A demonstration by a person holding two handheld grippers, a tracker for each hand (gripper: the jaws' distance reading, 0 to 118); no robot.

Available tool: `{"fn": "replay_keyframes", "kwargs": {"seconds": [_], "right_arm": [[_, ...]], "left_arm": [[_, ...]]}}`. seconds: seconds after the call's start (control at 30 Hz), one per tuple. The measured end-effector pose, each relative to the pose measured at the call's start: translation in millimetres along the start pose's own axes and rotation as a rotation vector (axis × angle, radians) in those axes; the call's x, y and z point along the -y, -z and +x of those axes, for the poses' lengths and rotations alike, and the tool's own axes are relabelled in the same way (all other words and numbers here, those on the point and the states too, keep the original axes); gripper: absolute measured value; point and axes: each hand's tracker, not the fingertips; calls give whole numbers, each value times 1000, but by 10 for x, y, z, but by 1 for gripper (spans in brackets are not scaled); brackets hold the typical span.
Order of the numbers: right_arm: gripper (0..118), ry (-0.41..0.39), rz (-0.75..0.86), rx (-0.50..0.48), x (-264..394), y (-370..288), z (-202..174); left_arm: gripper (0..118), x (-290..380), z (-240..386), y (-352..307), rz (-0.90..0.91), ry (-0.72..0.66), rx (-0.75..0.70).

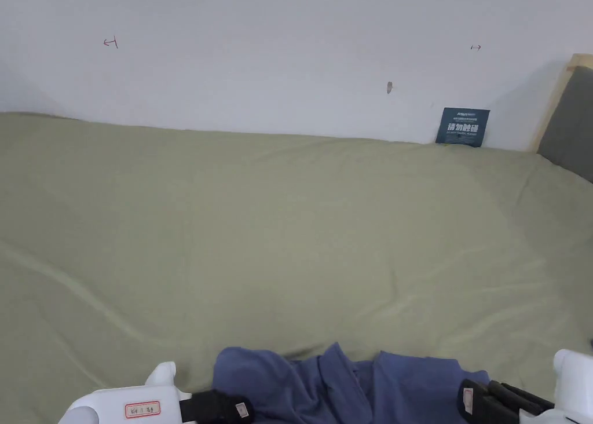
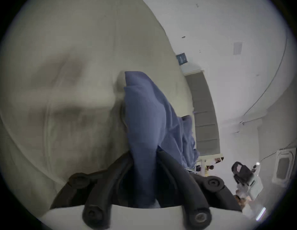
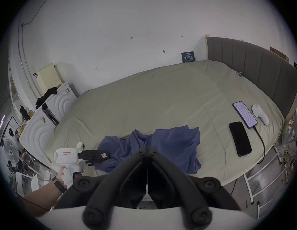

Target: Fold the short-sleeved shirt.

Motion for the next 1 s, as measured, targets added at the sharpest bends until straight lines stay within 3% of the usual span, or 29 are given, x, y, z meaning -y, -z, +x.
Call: {"fn": "replay_keyframes", "kwargs": {"seconds": [0.07, 0.17, 0.3, 0.6, 0.77, 1.0], "right_arm": [[2, -2, -3, -4, 2, 10, -16], [2, -11, -10, 1, -1, 31, -46], [2, -24, -5, -2, -7, 35, -87], [2, -47, -22, -40, -15, 164, -263], [2, -64, -35, -64, 37, 181, -350], [2, -73, -48, -66, 100, 92, -349]], "left_arm": [[9, 8, 180, -89, 47, 139, -94], [9, -141, 323, -315, 27, 139, -87], [10, -361, 569, -903, 71, 260, -224], [10, -321, 1209, -2106, 203, 530, -760], [10, -141, 1390, -1859, 178, 635, -976], [10, -74, 1417, -963, 73, 658, -889]]}}
